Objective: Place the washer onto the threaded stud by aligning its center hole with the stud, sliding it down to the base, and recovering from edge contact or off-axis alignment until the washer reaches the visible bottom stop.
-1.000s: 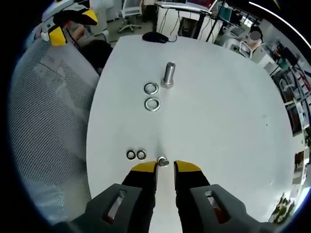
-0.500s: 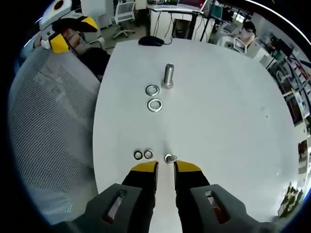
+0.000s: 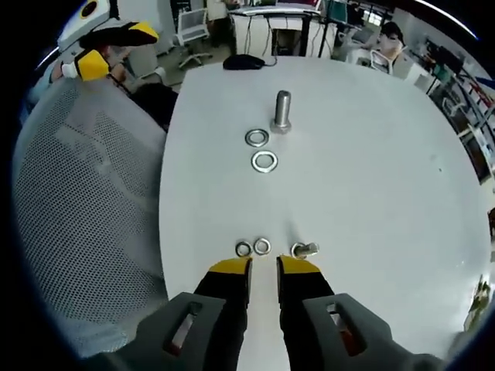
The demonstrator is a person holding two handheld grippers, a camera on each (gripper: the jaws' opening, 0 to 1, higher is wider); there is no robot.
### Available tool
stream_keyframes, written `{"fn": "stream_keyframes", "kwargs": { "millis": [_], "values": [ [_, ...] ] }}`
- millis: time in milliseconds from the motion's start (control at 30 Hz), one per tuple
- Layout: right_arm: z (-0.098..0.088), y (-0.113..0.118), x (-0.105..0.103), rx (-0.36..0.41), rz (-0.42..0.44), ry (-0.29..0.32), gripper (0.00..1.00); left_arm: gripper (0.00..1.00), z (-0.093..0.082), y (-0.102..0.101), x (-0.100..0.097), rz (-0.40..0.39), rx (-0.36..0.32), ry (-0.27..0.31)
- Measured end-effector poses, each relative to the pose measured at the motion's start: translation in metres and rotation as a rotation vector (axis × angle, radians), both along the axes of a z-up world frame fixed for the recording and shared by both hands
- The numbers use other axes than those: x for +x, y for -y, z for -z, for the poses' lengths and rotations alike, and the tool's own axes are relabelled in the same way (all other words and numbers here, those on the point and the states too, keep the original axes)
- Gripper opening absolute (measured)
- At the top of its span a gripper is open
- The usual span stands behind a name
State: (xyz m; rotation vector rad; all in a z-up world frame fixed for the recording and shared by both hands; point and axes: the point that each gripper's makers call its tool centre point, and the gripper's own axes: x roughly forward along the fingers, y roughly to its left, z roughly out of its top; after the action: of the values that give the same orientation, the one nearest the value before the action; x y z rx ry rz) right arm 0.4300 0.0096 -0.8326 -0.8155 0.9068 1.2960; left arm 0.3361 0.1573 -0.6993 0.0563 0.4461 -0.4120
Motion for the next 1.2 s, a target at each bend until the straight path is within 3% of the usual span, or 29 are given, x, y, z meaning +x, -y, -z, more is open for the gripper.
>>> {"fn": "stream_keyframes", "kwargs": {
  "millis": [433,1200],
  "values": [
    [0.019,-0.007,-0.015,0.013,0.017,-0.052,0.15,0.33,-0.001,0.0,0.0,-0.003,-0.003,0.004],
    [0.044,-0.009,-0.021,-0.025,0.028,-0.056,0.18,0.33,0.0,0.0,-0.001,0.001,0.0,-0.003]
  ]
}}
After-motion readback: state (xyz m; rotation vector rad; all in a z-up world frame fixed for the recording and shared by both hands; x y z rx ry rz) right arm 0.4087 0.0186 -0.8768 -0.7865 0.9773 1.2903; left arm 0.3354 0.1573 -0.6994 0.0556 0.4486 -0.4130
